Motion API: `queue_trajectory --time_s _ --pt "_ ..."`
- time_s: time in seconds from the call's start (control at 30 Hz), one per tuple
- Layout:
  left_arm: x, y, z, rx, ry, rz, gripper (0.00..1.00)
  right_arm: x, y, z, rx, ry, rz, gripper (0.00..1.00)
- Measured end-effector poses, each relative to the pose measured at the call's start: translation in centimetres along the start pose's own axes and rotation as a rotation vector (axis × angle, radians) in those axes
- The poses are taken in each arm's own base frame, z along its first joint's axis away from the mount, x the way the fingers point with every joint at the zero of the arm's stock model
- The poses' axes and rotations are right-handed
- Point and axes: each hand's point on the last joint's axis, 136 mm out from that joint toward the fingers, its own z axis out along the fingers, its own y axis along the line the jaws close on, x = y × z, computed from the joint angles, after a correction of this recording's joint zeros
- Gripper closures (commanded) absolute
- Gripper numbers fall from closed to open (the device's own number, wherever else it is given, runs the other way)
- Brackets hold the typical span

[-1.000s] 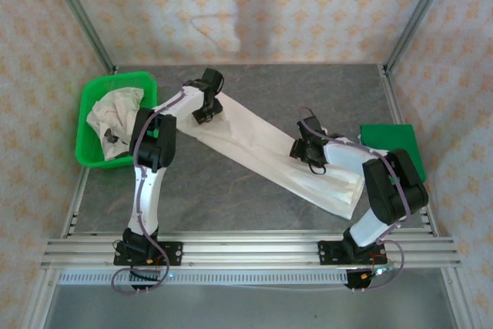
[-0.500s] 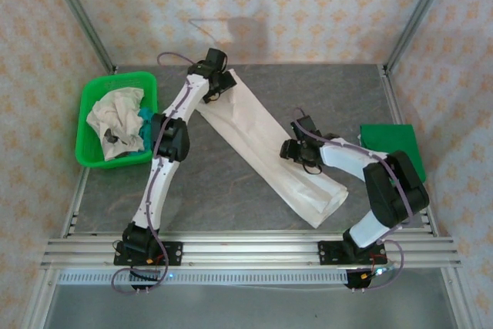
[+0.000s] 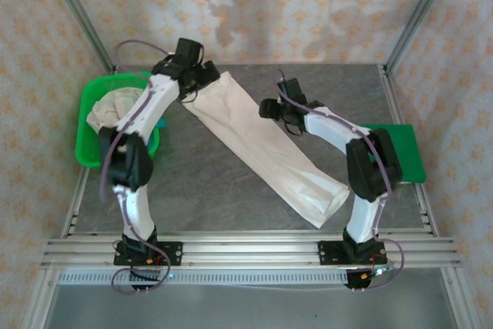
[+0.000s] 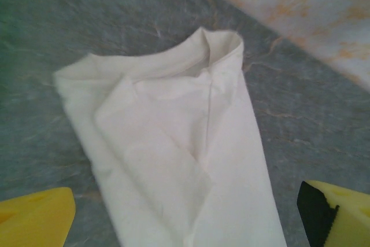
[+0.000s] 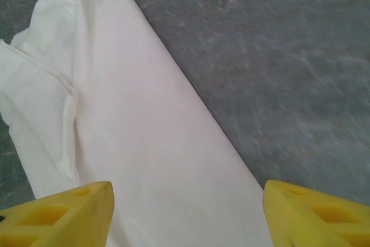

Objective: Fold and stack the t-shirts

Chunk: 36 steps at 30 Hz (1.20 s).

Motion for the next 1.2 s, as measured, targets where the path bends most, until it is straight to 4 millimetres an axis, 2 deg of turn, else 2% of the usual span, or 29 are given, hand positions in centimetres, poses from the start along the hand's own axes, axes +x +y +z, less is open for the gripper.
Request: queue_trajectory --time_s 0.1,0.2,0.33,0.43,0.57,0.67,0.77,0.9,1.07,1.2 --pt "1.7 2.1 -4.7 0.004 -0.064 0.009 0.0 -0.7 1.5 2.8 -0.032 0.014 -0.011 0.34" --pt "5.3 4.7 -6.9 -0.019 -0.067 0.03 0.0 -0.8 3.2 5.6 -0.076 0.035 -0.021 0.38" --pt "10.6 8.0 -7.8 -0.057 -0.023 0.051 0.0 -0.4 5.5 8.4 -0.135 0.071 -0.024 0.48" --pt "13.8 9.8 -8.4 -0.068 0.005 0.053 0.0 0.6 6.8 10.7 -0.179 0.123 -0.008 0.55" --pt "15.7 11.2 -8.5 -0.08 0.024 0.036 0.0 1.7 7.0 12.9 -0.181 0.173 0.02 0.56" --pt "16.1 11.6 -8.2 -0.093 0.03 0.02 0.0 0.7 7.0 13.3 -0.165 0.169 0.045 0.56" --pt "16.1 11.5 -8.0 -0.093 0.029 0.018 0.0 -0.7 5.6 13.7 -0.115 0.153 0.076 0.56" --pt "16.7 10.9 -7.0 -0.107 0.055 0.041 0.0 -2.3 2.1 14.0 -0.044 0.131 0.138 0.55" --pt "17.5 8.6 -5.8 -0.093 0.089 0.085 0.0 -5.1 -3.9 13.8 0.053 0.075 0.224 0.56" --pt "19.0 6.2 -5.0 -0.052 0.125 0.127 0.0 -7.2 -9.5 13.1 0.141 0.028 0.293 0.58"
